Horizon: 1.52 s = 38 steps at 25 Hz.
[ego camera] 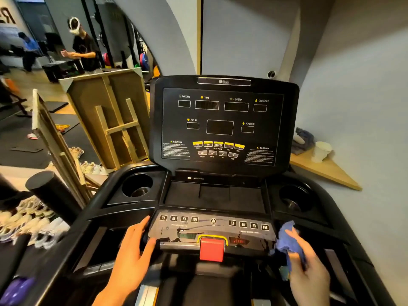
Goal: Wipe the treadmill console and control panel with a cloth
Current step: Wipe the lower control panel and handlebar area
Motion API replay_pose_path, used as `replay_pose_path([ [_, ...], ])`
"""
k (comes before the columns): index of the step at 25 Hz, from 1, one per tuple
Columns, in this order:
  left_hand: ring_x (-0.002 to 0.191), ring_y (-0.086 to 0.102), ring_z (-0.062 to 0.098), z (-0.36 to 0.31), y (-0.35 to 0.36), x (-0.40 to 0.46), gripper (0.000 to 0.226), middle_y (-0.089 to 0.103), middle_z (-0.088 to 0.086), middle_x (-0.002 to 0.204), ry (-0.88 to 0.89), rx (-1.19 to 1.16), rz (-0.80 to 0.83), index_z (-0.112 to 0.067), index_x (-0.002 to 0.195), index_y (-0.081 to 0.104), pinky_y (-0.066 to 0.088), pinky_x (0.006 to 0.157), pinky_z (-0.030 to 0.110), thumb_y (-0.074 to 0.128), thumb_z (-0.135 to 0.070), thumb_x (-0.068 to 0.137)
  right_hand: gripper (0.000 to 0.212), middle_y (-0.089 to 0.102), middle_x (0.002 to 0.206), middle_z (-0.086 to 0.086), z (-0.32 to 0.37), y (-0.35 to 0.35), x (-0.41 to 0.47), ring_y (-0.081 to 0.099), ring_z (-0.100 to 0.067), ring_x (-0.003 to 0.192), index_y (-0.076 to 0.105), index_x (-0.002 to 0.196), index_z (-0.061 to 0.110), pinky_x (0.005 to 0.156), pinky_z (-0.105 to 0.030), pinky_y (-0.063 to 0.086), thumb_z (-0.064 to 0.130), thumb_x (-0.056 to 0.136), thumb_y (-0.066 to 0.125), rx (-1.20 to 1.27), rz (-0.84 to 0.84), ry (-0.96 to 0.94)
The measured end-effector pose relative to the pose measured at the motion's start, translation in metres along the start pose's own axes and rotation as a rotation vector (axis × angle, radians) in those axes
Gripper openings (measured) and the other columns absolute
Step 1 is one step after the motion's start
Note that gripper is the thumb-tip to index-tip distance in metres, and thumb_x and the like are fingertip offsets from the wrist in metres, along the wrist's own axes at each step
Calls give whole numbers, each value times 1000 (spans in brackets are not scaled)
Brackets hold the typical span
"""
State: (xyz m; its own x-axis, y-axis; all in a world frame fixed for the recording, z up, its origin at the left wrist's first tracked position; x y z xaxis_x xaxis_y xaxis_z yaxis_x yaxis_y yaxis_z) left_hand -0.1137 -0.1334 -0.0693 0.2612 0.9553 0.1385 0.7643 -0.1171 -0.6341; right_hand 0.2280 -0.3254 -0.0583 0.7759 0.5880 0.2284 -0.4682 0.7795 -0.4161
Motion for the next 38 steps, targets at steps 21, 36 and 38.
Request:
replay_pose_path([
  [21,128,43,34,21,10,-8,62,41,15,141,34,147,14,-17,147,36,38,102,52,61,-13,90,25,73,108,8,-14,-22,-18,67,-12,111,73,96,46,100,-41,48,53,72,68,505,-140,359],
  [36,116,52,31,19,10,-5,66,39,12,140,9,189,12,-18,146,37,47,90,48,67,-18,86,63,6,169,2,-33,35,-25,-4,-28,156,9,160,34,124,-48,11,48,101,28,-765,317,-349],
  [38,114,53,30,18,11,-5,68,39,12,139,12,200,12,-20,145,37,49,87,47,69,-20,85,66,2,169,2,-33,40,-21,-6,-29,155,3,160,33,125,-48,10,50,101,25,-820,314,-355],
])
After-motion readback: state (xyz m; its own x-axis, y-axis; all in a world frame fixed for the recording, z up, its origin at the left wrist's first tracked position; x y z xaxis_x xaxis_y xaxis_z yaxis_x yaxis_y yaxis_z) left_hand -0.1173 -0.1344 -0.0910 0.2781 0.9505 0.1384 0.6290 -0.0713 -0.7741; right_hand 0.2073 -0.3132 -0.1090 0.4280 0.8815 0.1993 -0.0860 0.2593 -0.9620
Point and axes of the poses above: each hand's wrist, its own x-axis towards the middle knuckle, its own y-axis out of the palm, z = x × y, the point moved 2 cm from there along x, towards the middle knuckle
